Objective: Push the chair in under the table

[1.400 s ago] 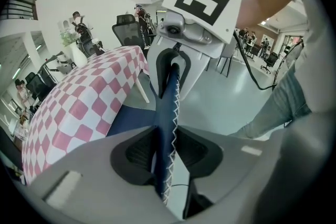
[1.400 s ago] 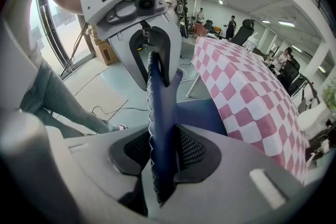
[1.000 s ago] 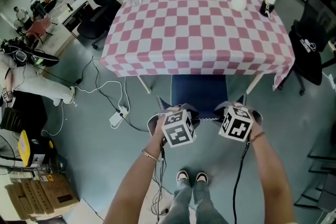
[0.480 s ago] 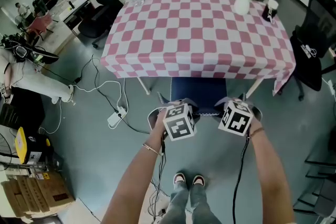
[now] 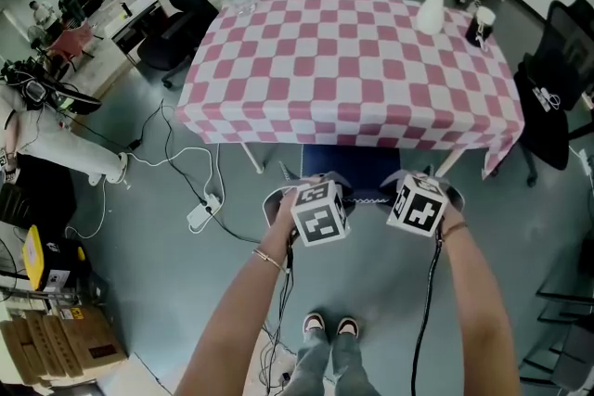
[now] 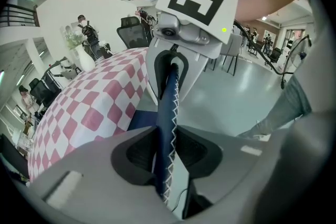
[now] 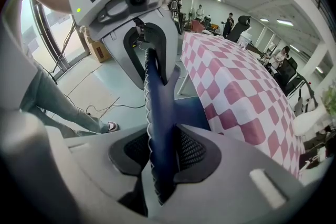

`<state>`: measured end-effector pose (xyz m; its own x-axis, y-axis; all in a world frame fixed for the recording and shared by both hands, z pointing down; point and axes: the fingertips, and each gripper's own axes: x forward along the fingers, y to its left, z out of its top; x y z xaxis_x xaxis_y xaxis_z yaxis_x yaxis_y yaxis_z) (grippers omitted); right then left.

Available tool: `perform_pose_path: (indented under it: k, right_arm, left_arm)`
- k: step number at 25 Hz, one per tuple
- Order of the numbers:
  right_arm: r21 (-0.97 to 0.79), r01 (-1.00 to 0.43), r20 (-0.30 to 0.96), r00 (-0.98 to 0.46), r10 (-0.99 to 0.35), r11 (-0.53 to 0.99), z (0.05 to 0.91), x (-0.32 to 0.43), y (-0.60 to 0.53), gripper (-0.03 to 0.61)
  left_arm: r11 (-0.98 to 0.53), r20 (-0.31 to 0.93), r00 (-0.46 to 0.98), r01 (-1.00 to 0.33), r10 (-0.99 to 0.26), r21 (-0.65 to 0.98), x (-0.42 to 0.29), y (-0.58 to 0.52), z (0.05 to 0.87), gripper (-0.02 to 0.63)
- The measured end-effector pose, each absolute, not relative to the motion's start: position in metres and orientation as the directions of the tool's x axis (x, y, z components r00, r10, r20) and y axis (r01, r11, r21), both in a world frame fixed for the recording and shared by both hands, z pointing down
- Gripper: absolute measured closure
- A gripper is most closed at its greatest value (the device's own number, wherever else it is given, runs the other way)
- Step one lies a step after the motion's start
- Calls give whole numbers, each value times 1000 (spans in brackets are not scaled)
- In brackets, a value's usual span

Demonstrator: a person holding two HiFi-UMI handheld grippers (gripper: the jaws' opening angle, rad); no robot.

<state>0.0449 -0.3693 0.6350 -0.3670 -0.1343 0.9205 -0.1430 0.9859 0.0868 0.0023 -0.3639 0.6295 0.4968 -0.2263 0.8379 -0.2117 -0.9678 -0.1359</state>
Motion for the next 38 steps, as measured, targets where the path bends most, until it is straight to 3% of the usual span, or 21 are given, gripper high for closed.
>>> perform_pose_path:
  k: [13, 19, 38]
  right_arm:
    - [144, -167, 916, -350, -195, 975, 637, 46, -419, 466]
    - [104, -145, 925, -349, -149, 984, 638, 46, -427, 466]
    - [111, -134, 924, -350, -152, 985, 645, 45, -427, 457]
  left_arm:
    - [-959, 828, 491, -208, -271, -191, 3, -414, 630, 518]
    - [-974, 839, 507, -194, -199, -114, 4, -421, 630, 517]
    - [-972, 787, 578, -201, -215, -119, 8, -422, 629, 511]
